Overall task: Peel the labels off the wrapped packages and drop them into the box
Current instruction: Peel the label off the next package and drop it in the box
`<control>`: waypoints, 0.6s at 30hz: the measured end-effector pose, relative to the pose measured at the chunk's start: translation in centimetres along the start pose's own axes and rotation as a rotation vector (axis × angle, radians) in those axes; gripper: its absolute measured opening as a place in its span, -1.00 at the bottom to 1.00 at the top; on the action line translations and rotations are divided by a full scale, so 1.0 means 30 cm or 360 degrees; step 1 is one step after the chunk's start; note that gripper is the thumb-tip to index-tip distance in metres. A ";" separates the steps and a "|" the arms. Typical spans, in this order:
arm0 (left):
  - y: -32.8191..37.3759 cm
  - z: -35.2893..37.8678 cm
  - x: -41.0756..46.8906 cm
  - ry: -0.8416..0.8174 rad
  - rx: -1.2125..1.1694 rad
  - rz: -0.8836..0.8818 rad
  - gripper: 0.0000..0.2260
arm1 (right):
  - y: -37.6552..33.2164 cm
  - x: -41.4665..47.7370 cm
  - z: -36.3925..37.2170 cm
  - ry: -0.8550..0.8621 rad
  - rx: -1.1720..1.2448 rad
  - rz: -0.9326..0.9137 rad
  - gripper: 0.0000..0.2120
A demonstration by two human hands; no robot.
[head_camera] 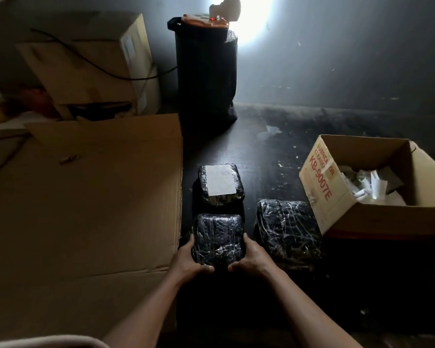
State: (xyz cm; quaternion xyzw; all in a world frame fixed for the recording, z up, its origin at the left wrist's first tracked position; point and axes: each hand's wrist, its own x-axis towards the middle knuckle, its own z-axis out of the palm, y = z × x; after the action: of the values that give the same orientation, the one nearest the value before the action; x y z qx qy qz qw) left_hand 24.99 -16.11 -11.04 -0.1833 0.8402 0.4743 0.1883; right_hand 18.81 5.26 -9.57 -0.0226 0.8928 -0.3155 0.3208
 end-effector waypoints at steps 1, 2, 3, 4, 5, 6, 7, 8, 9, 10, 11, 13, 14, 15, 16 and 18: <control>0.001 0.007 -0.003 0.0020 0.0028 -0.0005 0.18 | 0.002 -0.001 0.001 0.0007 -0.0023 -0.0001 0.22; 0.000 0.008 -0.001 0.0040 0.0050 -0.0007 0.16 | 0.001 -0.001 0.001 0.0020 -0.0047 -0.0008 0.21; 0.001 0.005 0.002 0.0059 0.0068 -0.0009 0.13 | -0.003 0.001 -0.002 0.0037 -0.0071 -0.0022 0.20; 0.006 -0.001 0.006 0.0076 0.0077 -0.0009 0.09 | -0.013 0.002 -0.007 0.0042 -0.0104 -0.0040 0.17; 0.018 -0.012 0.007 0.0094 0.0091 -0.0010 0.04 | -0.025 0.005 -0.014 0.0040 -0.0152 -0.0063 0.11; 0.030 -0.022 0.012 0.0123 0.0106 -0.0003 -0.03 | -0.041 0.009 -0.025 0.0044 -0.0211 -0.0098 0.05; 0.043 -0.033 0.019 0.0165 0.0132 0.0016 -0.09 | -0.056 0.016 -0.036 0.0056 -0.0272 -0.0137 -0.03; 0.057 -0.045 0.028 0.0211 0.0162 0.0036 -0.15 | -0.071 0.023 -0.047 0.0083 -0.0324 -0.0179 -0.11; 0.073 -0.059 0.039 0.0255 0.0205 0.0059 -0.20 | -0.087 0.032 -0.058 0.0116 -0.0369 -0.0214 -0.22; 0.092 -0.073 0.050 0.0286 0.0260 0.0078 -0.22 | -0.103 0.042 -0.070 0.0151 -0.0413 -0.0256 -0.33; 0.111 -0.089 0.063 0.0307 0.0325 0.0102 -0.23 | -0.122 0.050 -0.085 0.0173 -0.0460 -0.0284 -0.41; 0.155 -0.123 0.087 0.0327 0.0451 0.0159 -0.25 | -0.163 0.073 -0.120 0.0195 -0.0552 -0.0326 -0.51; 0.178 -0.139 0.101 0.0334 0.0508 0.0185 -0.27 | -0.185 0.086 -0.141 0.0204 -0.0592 -0.0345 -0.56; 0.203 -0.155 0.114 0.0343 0.0559 0.0216 -0.30 | -0.207 0.099 -0.165 0.0210 -0.0623 -0.0350 -0.60; 0.227 -0.169 0.126 0.0349 0.0596 0.0232 -0.34 | -0.225 0.114 -0.189 0.0227 -0.0649 -0.0365 -0.63; 0.269 -0.192 0.159 0.0358 0.0658 0.0251 -0.38 | -0.255 0.149 -0.237 0.0261 -0.0685 -0.0379 -0.68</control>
State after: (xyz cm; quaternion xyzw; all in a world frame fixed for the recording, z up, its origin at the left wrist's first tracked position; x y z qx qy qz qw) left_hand 16.12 -17.83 -4.74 -0.1265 0.9468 0.2821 0.0895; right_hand 9.84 1.96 -3.41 -0.1696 0.9535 -0.1546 0.1957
